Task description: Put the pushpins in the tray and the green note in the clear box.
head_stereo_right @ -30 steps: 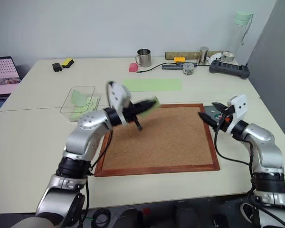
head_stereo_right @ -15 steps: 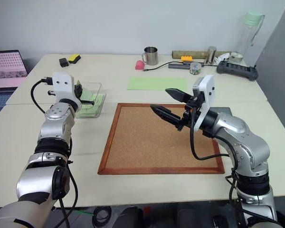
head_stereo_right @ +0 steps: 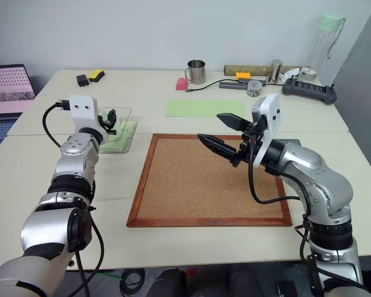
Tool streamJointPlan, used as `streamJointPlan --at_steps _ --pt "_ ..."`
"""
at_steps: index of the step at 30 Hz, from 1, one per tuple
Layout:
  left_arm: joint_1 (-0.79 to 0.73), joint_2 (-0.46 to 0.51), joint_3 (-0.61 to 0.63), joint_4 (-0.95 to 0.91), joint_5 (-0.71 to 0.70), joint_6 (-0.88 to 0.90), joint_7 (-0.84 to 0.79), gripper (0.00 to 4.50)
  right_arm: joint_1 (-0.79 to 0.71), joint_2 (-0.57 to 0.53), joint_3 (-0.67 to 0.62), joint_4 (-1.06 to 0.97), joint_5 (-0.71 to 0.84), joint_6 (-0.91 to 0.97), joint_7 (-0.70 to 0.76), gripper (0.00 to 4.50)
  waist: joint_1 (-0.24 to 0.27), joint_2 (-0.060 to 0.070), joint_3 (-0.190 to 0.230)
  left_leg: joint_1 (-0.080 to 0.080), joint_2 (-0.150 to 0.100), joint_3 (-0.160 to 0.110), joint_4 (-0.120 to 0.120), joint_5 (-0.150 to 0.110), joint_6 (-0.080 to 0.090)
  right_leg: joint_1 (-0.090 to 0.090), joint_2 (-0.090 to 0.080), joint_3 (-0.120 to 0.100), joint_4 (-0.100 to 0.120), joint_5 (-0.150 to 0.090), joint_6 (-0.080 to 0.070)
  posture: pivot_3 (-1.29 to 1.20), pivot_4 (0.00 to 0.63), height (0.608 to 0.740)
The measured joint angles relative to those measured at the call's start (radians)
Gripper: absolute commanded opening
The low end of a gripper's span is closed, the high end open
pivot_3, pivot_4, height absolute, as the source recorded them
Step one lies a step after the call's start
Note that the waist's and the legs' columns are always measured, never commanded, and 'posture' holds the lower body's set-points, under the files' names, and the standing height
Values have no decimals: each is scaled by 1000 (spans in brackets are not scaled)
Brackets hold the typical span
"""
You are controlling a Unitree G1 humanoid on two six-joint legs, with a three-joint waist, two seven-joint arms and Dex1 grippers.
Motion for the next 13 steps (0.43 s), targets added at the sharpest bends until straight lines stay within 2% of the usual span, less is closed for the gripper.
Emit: streamJointPlan --at_steps 3,7,13 --pt "19 -2 -15 -106 -27 13 -133 3716 31 -31 0 17 -40 -20 1 4130 -1 0 0 0 0 0 0 0 0 0 0 0 0 0 0 0 150 740" --pt "166 -14 -105 -413 -120 183 -412 3716 118 -104 5 95 -141 -73 12 4130 -4 0 0 0 -1 3 0 0 0 0 -1 3 -1 0 0 0 150 740" --pt "392 53 -226 -732 -149 319 -651 3716 201 -138 8 159 -194 -139 76 4130 -33 0 0 6 3 4 -1 0 0 1 4 7 3 1 -2 0 150 740"
